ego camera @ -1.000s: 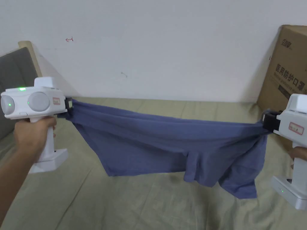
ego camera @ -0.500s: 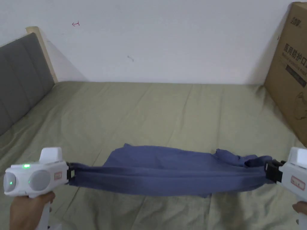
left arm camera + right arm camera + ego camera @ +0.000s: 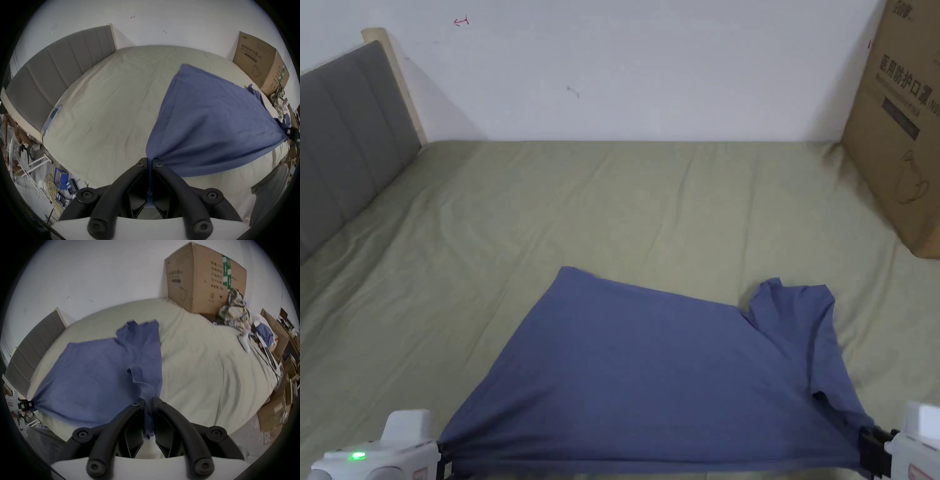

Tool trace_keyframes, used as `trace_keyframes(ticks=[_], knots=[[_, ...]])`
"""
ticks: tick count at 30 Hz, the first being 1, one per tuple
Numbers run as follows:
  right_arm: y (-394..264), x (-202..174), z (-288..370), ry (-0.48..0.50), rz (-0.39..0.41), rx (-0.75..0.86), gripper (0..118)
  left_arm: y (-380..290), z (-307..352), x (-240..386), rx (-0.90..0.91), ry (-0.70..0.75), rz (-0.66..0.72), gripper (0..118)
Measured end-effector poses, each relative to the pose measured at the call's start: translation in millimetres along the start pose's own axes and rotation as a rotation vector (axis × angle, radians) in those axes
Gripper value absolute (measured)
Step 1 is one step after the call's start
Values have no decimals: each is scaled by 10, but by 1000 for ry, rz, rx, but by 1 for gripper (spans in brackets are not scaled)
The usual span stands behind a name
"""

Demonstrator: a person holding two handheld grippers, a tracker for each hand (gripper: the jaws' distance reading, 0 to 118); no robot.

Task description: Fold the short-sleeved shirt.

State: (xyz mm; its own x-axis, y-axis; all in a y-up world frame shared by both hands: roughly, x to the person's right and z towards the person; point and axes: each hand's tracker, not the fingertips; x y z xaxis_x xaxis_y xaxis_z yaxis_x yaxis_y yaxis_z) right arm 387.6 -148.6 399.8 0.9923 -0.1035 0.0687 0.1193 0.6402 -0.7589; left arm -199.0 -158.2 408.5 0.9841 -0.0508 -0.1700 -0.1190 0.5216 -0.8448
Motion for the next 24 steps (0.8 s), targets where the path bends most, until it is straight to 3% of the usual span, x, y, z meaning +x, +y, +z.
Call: trace_keyframes(ticks=[9, 11, 13, 14, 15, 16, 17, 19, 24], knots=[[-470, -76, -238, -61, 6, -156, 8, -178, -278, 169, -111, 60, -47, 1], [-418, -68, -237, -73, 9, -149, 20, -137, -284, 174, -123, 62, -50, 3], [-336, -91, -163, -72, 10, -140, 54, -112, -227, 168, -119, 47, -40, 20], [-276, -108, -105, -67, 14, -123, 63, -68, -192, 168, -120, 28, -25, 24], [-205, -110, -55, -55, 19, -96, 63, -14, -137, 166, -108, 8, -13, 24], [-121, -131, 6, -50, 26, -65, 89, 46, -78, 177, -89, -15, -1, 49], [-15, -161, 88, -38, 30, -14, 99, 121, 47, 196, -52, -45, 18, 72], [191, -283, 321, -29, 48, 87, 100, 289, 255, 266, 50, -72, 43, 104], [687, -556, 887, -23, 98, 337, 100, 740, 882, 541, 321, -123, 12, 106]])
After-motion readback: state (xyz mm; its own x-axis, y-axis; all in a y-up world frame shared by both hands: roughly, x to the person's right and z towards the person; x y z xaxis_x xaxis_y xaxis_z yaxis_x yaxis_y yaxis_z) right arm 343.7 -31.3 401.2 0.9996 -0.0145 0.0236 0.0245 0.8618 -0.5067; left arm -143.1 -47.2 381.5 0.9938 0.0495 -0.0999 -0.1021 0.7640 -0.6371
